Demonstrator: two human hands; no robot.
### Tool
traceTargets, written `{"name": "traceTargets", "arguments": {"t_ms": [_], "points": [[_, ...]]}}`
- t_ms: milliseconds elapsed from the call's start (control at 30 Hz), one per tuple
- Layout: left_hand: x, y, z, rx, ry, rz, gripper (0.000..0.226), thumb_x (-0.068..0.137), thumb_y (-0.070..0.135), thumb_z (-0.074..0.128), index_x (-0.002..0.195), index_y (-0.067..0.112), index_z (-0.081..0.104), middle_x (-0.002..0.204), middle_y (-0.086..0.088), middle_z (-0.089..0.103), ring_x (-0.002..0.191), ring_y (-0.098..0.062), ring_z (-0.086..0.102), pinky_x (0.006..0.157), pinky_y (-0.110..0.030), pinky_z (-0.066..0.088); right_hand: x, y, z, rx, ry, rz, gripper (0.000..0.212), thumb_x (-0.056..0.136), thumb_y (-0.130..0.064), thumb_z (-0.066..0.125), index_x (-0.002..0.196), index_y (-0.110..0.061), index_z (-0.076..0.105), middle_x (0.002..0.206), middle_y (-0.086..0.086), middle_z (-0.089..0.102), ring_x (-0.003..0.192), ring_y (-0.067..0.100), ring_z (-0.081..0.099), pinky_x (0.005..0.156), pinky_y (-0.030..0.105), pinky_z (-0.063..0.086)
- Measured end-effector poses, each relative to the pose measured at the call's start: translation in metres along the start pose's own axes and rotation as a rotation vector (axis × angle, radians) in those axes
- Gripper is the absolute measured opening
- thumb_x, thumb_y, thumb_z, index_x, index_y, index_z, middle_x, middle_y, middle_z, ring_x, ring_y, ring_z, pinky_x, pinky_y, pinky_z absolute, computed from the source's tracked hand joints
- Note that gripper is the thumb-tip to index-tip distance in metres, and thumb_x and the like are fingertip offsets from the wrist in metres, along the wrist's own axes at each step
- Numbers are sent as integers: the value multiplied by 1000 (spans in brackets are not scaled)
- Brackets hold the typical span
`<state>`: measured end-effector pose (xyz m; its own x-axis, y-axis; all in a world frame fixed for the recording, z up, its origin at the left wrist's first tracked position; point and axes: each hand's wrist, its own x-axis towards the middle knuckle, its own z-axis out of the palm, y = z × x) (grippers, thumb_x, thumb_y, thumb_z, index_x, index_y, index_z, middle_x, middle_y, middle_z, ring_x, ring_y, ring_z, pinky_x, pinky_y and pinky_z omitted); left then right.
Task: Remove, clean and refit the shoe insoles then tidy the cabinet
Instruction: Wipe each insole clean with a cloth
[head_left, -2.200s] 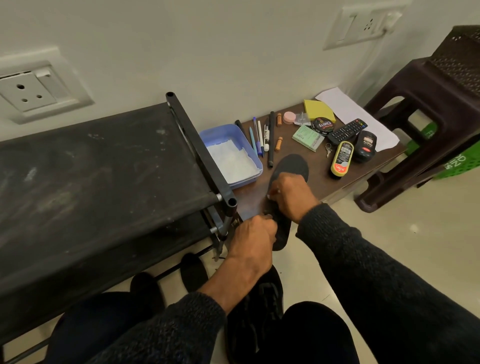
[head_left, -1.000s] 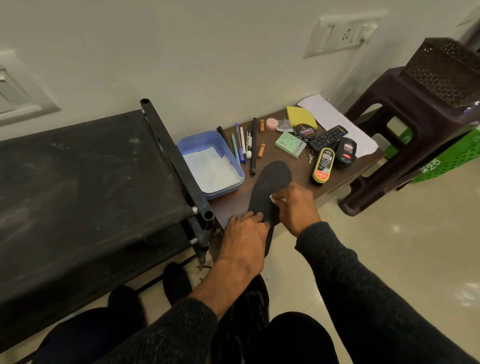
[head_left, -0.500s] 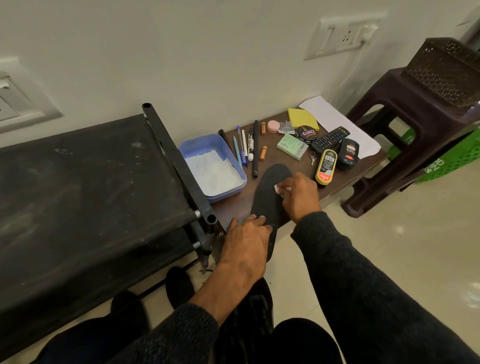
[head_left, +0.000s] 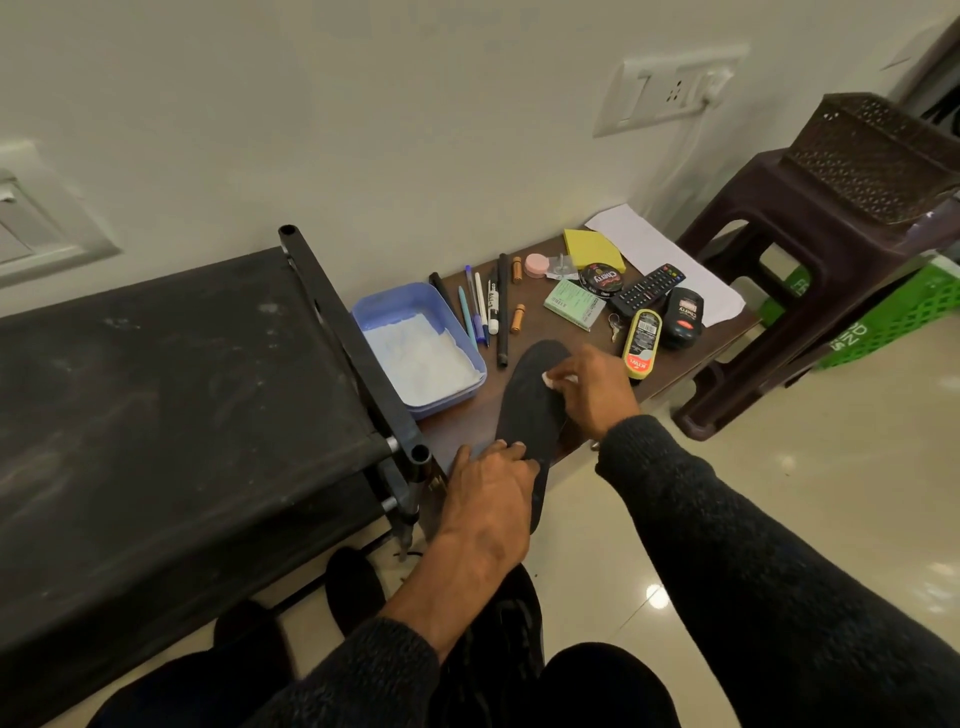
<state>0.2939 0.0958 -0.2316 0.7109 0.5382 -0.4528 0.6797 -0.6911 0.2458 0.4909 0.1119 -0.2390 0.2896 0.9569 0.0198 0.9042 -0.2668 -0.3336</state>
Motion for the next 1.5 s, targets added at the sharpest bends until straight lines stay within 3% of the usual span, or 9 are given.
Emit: {"name": "traceTargets", "arguments": {"t_ms": [167,300,500,667,867,1067,1233,1400,1500], "points": [[-2,0,-6,4,-53,5,79,90,22,74,156,25,31,167,-3,18,153,-24,16,123,-53,14,14,0,-3,51,105,70,20,96,-9,64,113,-10,76,113,11,65,102,21,56,83,28,41],[4,1,-8,2,-135,12,90,84,24,80,157,23,27,167,-5,14,154,-26,12,123,-53,10,40,-5,1,76,160,215,21,97,-9,63,113,-9,76,115,15,64,107,29,59,84,35,48],[15,3,-9,42,-202,-9,92,83,28,81,156,22,26,166,-4,18,153,-27,15,122,-53,17,24,-11,8,58,112,115,21,95,-11,65,113,-13,75,115,10,59,105,24,55,86,34,47],[1,3,-2,-35,48,-23,65,92,22,70,150,26,41,161,1,33,148,-21,29,119,-51,22,-19,-24,16,41,27,-73,22,95,-10,65,114,-14,76,107,9,60,96,24,55,81,37,51],[-11,1,-4,-39,98,-17,62,92,21,70,148,26,44,157,3,39,145,-20,33,120,-51,22,-41,-19,10,31,-69,-180,22,95,-14,64,113,-19,76,106,5,61,94,20,54,80,37,52],[-18,-1,-8,-55,73,14,66,93,17,67,152,27,38,165,4,26,151,-18,23,122,-53,17,-3,-16,12,14,108,67,19,94,-12,66,109,-16,76,108,11,61,100,28,57,86,47,53],[-23,-2,-7,-63,153,32,58,95,17,63,149,27,44,161,3,34,148,-19,29,120,-52,22,4,-33,18,32,172,219,21,94,-8,66,110,-16,77,111,11,62,101,30,60,85,45,56],[-22,0,-3,-96,225,33,47,91,18,67,136,26,57,144,3,53,134,-20,45,117,-53,29,-24,-47,32,-11,46,-25,25,89,-4,69,110,-16,77,103,9,59,93,27,55,79,42,53],[-22,2,-3,-64,210,33,49,92,19,66,139,26,54,148,2,49,137,-20,42,117,-53,27,-20,-45,29,-32,32,-93,21,93,-8,67,110,-14,77,101,9,58,91,27,54,77,41,51]]}}
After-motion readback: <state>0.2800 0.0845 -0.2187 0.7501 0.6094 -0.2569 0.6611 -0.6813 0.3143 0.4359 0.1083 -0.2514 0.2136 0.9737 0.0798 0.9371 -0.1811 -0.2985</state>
